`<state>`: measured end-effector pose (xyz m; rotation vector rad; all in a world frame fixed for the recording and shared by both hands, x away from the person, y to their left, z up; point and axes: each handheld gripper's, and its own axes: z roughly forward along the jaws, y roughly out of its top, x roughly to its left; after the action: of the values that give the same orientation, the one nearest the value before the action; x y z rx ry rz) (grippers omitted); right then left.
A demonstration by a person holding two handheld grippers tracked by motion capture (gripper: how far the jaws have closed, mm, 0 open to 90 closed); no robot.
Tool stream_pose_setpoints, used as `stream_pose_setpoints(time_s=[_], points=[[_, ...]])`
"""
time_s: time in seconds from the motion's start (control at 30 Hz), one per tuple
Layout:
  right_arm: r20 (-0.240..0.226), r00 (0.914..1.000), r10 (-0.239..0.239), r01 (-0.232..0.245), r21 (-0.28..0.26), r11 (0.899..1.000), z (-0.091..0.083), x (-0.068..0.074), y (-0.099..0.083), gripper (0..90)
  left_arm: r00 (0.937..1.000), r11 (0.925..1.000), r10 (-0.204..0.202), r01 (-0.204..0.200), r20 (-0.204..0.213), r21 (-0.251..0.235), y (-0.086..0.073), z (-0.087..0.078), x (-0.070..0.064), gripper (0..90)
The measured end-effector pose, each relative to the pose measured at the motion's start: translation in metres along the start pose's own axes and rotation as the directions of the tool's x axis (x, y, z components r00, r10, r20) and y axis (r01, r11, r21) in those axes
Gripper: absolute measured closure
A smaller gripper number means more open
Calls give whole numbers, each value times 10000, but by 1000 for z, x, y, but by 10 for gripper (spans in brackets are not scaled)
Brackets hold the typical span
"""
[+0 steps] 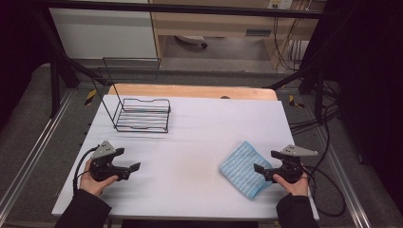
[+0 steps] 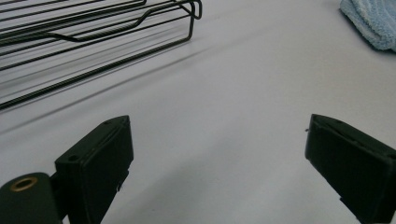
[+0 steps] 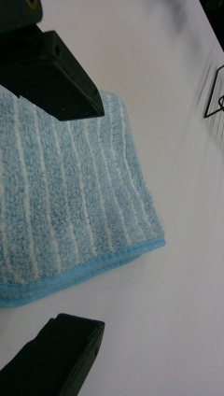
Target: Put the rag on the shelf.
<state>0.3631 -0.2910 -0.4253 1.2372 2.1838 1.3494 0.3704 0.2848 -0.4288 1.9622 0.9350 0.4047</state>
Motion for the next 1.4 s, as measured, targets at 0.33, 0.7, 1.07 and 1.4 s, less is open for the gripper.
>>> stream_pose_setpoints(time_s=[0.33,0.7,1.07,1.4], points=[[12,10000,-45,45,29,10000,1,5,2,12,10000,10000,39,-39,-15,50,-1,1,-1,79],[-128,9997,-199,199,64,9998,11,19,6,11,10000,10000,51,-50,-83,82,-2,1,0,80],[-310,9986,-436,446,324,9985,26,38,9,13,10000,10000,-12,13,-76,74,-3,2,0,81],[-463,9973,-575,598,509,9969,37,52,11,14,9999,9999,32,-30,-113,142,-3,2,0,82]])
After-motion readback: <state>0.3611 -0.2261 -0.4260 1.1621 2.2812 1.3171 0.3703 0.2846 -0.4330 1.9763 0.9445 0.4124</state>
